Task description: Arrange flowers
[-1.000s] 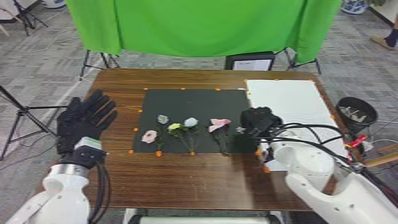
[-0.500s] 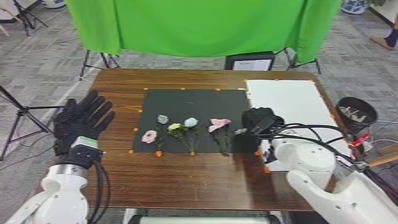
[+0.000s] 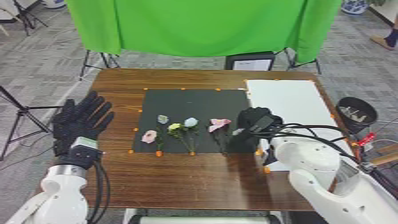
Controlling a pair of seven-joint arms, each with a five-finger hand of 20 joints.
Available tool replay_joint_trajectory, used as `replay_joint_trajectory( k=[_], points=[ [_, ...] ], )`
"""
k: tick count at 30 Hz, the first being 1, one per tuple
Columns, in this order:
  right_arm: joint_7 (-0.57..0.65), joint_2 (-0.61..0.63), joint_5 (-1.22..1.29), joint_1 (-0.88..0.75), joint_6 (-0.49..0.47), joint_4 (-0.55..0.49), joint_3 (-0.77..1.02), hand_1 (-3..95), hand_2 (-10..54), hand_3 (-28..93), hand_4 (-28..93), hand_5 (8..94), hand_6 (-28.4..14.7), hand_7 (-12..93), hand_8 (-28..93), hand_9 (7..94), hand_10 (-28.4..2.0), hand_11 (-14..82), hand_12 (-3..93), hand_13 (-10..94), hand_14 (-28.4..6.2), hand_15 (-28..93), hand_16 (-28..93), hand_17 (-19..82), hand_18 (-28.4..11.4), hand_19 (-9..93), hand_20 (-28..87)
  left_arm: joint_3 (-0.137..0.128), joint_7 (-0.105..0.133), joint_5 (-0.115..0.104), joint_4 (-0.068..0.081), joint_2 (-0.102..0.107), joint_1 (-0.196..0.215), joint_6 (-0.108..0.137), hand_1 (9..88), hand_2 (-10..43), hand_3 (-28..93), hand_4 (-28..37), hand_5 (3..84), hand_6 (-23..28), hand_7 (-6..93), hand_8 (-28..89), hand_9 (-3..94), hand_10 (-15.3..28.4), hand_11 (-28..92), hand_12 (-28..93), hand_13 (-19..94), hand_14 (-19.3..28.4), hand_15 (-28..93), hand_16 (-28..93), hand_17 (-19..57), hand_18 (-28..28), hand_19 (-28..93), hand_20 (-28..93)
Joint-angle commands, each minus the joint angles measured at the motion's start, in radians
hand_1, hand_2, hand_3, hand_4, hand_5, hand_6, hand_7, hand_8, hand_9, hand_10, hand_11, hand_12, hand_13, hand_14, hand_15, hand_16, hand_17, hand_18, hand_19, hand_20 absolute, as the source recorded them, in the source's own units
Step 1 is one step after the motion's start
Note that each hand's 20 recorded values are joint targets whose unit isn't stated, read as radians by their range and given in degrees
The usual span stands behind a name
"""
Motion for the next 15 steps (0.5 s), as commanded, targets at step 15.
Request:
replay_joint_trajectory(
  k=[15],
  points=[
    [0.091, -0.014, 0.054, -0.026, 0.082, -0.023, -0.012, 34.8, -7.6, 74, -28, 57.0, -2.8, 15, -12, 63.6, -13.9, 12.1, 13.9, 66, -11.1, 40, 23, 33, -22.0, 75, 33, -0.003, -0.014, 0.010, -0.008, -0.010, 0.010, 0.004, 25.0, 12.7, 75, -28.3, 49.5, 10.1, 13.6, -8, 41.3, 15.8, 22, 13, 28, 16.6, 38, -6, -6.0, 16.2, 36, 11]
  ],
)
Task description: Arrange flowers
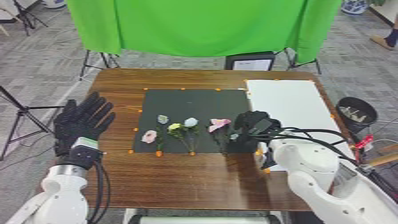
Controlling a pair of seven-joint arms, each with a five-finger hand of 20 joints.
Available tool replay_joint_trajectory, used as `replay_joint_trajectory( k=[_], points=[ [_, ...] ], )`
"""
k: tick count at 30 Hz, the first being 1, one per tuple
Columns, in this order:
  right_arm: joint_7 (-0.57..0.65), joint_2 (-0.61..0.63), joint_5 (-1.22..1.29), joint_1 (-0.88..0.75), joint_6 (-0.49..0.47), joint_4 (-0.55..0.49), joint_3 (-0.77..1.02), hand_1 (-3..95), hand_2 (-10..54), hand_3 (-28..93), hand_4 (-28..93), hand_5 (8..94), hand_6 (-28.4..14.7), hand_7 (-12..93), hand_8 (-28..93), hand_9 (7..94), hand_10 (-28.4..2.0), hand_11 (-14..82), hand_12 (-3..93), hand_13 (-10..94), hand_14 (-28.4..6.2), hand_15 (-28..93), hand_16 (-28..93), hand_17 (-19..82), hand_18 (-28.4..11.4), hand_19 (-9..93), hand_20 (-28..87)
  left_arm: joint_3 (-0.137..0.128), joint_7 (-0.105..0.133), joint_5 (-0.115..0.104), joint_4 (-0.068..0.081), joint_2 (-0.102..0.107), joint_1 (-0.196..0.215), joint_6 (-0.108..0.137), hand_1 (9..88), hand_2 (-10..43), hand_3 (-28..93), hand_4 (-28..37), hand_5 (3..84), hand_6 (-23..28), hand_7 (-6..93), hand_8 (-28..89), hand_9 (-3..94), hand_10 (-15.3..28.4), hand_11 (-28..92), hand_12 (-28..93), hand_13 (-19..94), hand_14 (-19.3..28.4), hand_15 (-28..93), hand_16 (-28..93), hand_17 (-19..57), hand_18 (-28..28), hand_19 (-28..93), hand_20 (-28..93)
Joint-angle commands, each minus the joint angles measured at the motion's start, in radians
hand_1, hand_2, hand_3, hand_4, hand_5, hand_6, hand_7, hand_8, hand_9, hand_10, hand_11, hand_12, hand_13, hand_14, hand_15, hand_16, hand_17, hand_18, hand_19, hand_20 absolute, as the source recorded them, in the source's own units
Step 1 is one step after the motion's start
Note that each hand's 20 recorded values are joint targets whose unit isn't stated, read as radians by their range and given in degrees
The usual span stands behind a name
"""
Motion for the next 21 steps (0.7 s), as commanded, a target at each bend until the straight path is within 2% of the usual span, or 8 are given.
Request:
replay_joint_trajectory(
  k=[1, 7, 11, 12, 15, 18, 19, 21],
  points=[
    [0.076, -0.004, 0.027, -0.013, 0.086, -0.020, -0.003, 33.6, -6.1, 73, -28, 57.2, -3.2, 15, -12, 63.6, -14.2, 12.0, 13.9, 67, -11.4, 41, 23, 33, -22.1, 75, 33, -0.002, 0.001, 0.004, -0.008, -0.008, 0.009, 0.003, 25.0, 12.7, 75, -28.3, 49.5, 10.1, 13.6, -8, 41.3, 15.8, 22, 13, 28, 16.7, 38, -6, -6.0, 16.2, 36, 11],
    [0.107, -0.005, 0.077, -0.046, 0.094, -0.056, 0.067, 30.7, -3.6, 73, -28, 57.8, -3.8, 14, -12, 63.7, -15.0, 12.1, 13.9, 66, -12.3, 42, 22, 33, -22.5, 76, 32, -0.005, 0.012, -0.002, -0.010, 0.000, 0.017, 0.007, 25.0, 12.8, 75, -28.3, 49.5, 10.1, 13.5, -8, 41.2, 15.8, 22, 13, 28, 16.7, 38, -6, -6.0, 16.2, 36, 11],
    [0.098, -0.020, 0.250, -0.054, 0.274, -0.042, 0.132, 28.3, 1.5, 73, -27, 58.2, -4.0, 14, -11, 63.6, -15.5, 12.0, 14.0, 66, -13.0, 42, 21, 34, -22.5, 77, 32, -0.010, 0.023, -0.005, -0.013, 0.011, 0.025, 0.006, 25.0, 12.8, 75, -28.3, 49.5, 10.1, 13.5, -8, 41.3, 15.8, 21, 13, 28, 16.7, 38, -6, -6.0, 16.3, 36, 11],
    [0.074, -0.034, 0.358, -0.057, 0.291, -0.034, 0.168, 28.0, 2.8, 72, -27, 58.2, -4.1, 14, -11, 63.0, -15.7, 11.8, 13.9, 65, -13.2, 41, 21, 34, -22.1, 76, 31, -0.015, 0.021, 0.001, -0.015, 0.011, 0.029, 0.007, 25.0, 12.9, 75, -28.3, 49.4, 10.1, 13.4, -8, 41.2, 15.8, 21, 13, 28, 16.5, 38, -6, -6.0, 16.3, 36, 11],
    [-0.007, -0.111, 0.756, -0.074, 0.171, 0.000, 0.337, 26.0, 4.7, 76, -27, 48.5, -4.2, 15, -11, 49.9, -16.6, 9.7, 12.8, 49, -15.0, 35, 17, 26, -19.9, 65, 25, -0.025, 0.009, 0.042, -0.009, 0.015, 0.024, 0.009, 24.9, 12.9, 74, -28.3, 47.8, 9.4, 11.0, -8, 41.0, 15.3, 19, 12, 27, 15.6, 33, -7, -5.9, 16.3, 36, 11],
    [-0.052, -0.143, 0.991, -0.107, 0.267, 0.005, 0.402, 23.6, 6.0, 77, -28, 39.4, -5.1, 14, -12, 37.3, -16.5, 8.2, 11.5, 33, -16.1, 26, 13, 17, -19.3, 53, 21, -0.034, 0.006, 0.068, -0.002, 0.036, 0.019, -0.003, 24.9, 13.0, 74, -28.3, 46.7, 9.1, 8.9, -8, 40.2, 15.0, 16, 10, 26, 14.2, 27, -8, -4.8, 15.2, 34, 9],
    [-0.059, -0.161, 1.037, -0.118, 0.262, 0.009, 0.427, 22.4, 6.1, 77, -27, 38.4, -5.1, 14, -11, 36.1, -16.5, 7.7, 11.2, 32, -16.2, 24, 13, 16, -18.9, 50, 20, -0.029, 0.000, 0.079, 0.004, 0.038, 0.005, 0.002, 24.9, 13.0, 74, -28.3, 46.3, 9.1, 8.4, -8, 40.0, 15.1, 16, 10, 25, 13.9, 26, -8, -4.5, 14.6, 33, 9],
    [-0.088, -0.193, 1.122, -0.138, 0.269, 0.019, 0.462, 20.6, 6.5, 77, -27, 37.8, -4.8, 13, -11, 35.4, -16.5, 6.8, 11.0, 31, -16.0, 22, 14, 16, -18.7, 49, 20, -0.035, 0.001, 0.087, 0.002, 0.039, 0.010, 0.006, 24.7, 13.1, 74, -28.3, 45.9, 8.9, 8.0, -8, 39.3, 15.0, 15, 10, 24, 13.2, 25, -8, -4.2, 13.9, 33, 9]
  ],
)
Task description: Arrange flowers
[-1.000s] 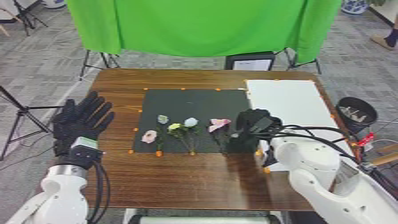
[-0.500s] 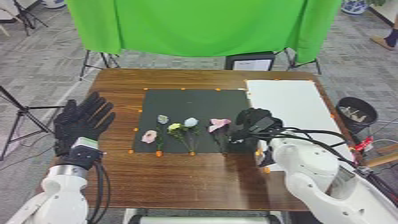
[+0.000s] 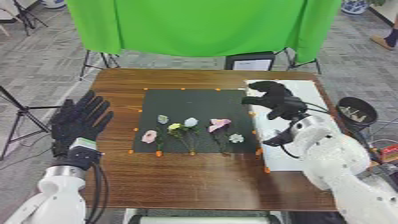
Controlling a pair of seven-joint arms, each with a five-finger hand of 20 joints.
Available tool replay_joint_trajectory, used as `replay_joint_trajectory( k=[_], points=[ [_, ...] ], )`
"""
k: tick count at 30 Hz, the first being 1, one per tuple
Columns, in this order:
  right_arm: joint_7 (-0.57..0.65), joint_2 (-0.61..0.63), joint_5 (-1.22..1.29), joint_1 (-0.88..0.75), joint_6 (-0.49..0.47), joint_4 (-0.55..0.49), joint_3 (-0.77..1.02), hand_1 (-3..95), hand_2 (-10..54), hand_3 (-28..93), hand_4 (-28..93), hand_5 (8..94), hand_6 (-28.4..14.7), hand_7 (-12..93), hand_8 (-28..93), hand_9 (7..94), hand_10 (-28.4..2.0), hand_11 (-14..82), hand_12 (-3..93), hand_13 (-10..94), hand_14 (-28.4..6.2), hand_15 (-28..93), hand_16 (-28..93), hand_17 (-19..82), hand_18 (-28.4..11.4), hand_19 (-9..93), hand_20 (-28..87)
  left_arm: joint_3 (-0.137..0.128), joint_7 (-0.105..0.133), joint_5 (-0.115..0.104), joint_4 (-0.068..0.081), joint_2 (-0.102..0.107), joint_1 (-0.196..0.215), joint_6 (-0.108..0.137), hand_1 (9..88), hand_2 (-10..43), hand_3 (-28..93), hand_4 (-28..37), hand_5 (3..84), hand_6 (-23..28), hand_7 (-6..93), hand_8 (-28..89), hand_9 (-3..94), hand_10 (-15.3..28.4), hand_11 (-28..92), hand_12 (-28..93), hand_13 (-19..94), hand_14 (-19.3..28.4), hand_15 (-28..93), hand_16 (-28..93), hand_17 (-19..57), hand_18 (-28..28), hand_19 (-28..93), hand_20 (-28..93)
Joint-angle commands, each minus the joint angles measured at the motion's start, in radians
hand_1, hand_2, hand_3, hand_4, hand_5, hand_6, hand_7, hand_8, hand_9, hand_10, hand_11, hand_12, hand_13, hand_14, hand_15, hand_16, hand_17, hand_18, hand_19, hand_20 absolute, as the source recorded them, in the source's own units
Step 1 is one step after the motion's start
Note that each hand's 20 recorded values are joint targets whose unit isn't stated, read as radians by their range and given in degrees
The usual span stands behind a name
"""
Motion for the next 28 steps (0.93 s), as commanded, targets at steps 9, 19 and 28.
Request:
replay_joint_trajectory(
  k=[9, 19, 28],
  points=[
    [-0.250, -0.208, 1.011, -0.134, 0.007, 0.053, 0.247, 11.7, 8.5, 76, -26, 31.4, -2.8, 7, -9, 33.5, -12.6, 2.0, 9.7, 31, -15.4, 10, 19, 14, -19.5, 38, 21, -0.054, -0.024, 0.059, -0.003, -0.009, 0.038, 0.022, 23.9, 12.8, 74, -28.3, 28.6, 4.3, 5.6, -8, 27.7, 12.4, 10, 8, 19, 11.8, 20, -8, -4.8, 13.2, 32, 8],
    [-0.272, -0.219, 0.996, -0.185, 0.015, 0.021, 0.274, 9.5, 7.7, 77, -26, 30.8, -1.3, 7, -10, 32.6, -12.5, 1.8, 8.2, 28, -13.9, 6, 19, 14, -18.5, 30, 20, -0.077, -0.004, 0.041, -0.016, -0.011, 0.093, 0.040, 22.8, 13.8, 73, -28.3, 31.8, 5.8, 5.3, -8, 27.5, 12.5, 10, 8, 17, 11.6, 19, -7, -4.9, 12.9, 31, 8],
    [-0.268, -0.210, 0.999, -0.197, -0.004, -0.002, 0.283, 8.4, 8.7, 77, -27, 26.0, -2.0, 7, -10, 31.4, -12.4, 1.5, 8.0, 28, -14.0, 6, 19, 14, -18.6, 29, 20, -0.083, 0.003, 0.058, -0.034, 0.005, 0.100, 0.056, 19.0, 17.1, 72, -28.3, 35.9, 7.2, 5.2, -7, 28.9, 13.1, 11, 8, 18, 11.7, 19, -7, -5.0, 13.0, 31, 8]
  ],
)
